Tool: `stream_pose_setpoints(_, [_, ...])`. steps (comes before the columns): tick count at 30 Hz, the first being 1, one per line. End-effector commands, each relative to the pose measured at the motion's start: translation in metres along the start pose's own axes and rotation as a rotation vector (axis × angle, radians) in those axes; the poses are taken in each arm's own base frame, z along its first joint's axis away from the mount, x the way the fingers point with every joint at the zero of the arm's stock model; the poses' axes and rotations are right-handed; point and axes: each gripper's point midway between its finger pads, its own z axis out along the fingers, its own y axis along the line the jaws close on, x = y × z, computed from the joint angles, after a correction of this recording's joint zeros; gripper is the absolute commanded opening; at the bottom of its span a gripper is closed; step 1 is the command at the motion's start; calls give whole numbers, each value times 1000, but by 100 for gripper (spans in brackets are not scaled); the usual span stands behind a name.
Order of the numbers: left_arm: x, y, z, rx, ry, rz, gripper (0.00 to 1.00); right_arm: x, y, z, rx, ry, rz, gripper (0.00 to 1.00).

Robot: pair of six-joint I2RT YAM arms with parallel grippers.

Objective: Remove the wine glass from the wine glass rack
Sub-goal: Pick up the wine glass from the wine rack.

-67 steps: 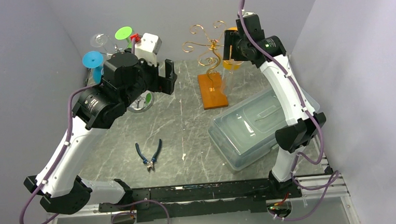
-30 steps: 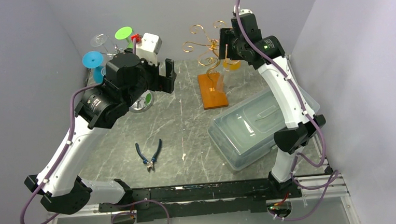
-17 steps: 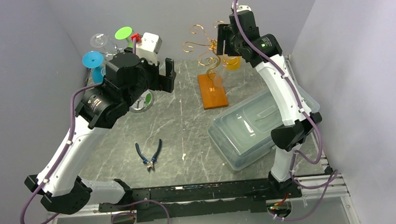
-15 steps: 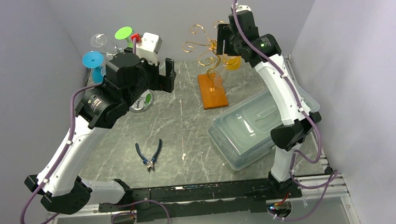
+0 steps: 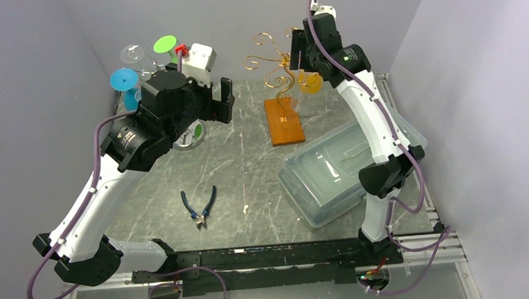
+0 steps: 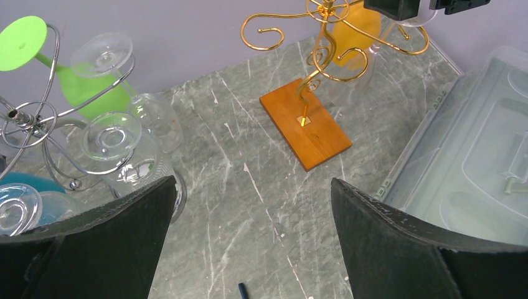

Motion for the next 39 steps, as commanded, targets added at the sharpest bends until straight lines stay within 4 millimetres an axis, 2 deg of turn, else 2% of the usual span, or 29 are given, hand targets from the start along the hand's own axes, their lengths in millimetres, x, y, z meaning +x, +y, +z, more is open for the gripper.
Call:
stream_pose_setpoints(1, [-12, 1, -3, -6, -49, -5, 99, -35, -10, -12, 20, -116, 61, 32])
stream_pose_setpoints(16, [-11, -5, 0, 25, -40, -7, 99, -35, -35, -24, 70, -125, 109, 31])
stream_pose_setpoints(26, [-10, -14, 1, 76, -44, -10, 99, -28, -42, -37, 71, -116, 136, 30])
stream_pose_setpoints(39, [-7, -53, 5, 287, -103, -9, 99, -9, -51, -67, 53, -83, 164, 28])
